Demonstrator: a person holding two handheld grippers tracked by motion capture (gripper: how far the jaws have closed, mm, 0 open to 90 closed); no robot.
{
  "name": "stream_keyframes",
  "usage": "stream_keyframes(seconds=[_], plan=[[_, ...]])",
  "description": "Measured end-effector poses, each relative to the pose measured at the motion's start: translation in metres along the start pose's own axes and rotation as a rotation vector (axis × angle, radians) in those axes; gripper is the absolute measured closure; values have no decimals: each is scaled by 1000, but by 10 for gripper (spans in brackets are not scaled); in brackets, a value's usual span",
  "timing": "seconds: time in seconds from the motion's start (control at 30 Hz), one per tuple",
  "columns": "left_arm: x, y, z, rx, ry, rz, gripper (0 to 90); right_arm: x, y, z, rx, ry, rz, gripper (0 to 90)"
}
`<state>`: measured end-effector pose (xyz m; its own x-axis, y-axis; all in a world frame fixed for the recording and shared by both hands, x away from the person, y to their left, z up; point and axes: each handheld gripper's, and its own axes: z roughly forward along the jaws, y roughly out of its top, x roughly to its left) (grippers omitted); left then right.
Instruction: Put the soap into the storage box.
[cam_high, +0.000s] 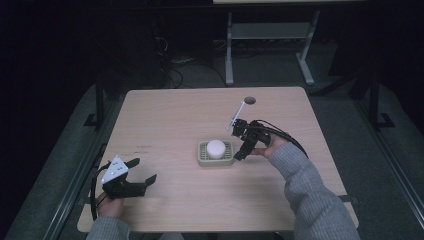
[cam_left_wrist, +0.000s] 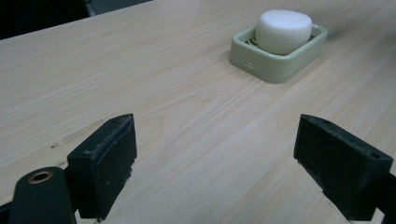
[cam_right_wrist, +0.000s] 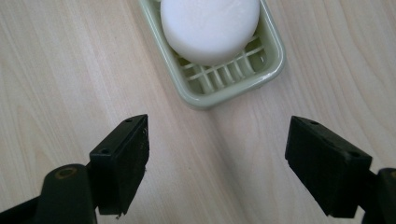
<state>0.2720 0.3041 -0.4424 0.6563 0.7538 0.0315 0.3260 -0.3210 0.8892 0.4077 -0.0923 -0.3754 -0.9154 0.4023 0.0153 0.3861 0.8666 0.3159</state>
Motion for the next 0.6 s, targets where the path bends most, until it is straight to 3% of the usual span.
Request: stream_keyframes(seconds=[0.6], plan=[[0, 0, 0, 2, 0, 5, 128, -1, -36, -2, 2, -4, 50, 216]])
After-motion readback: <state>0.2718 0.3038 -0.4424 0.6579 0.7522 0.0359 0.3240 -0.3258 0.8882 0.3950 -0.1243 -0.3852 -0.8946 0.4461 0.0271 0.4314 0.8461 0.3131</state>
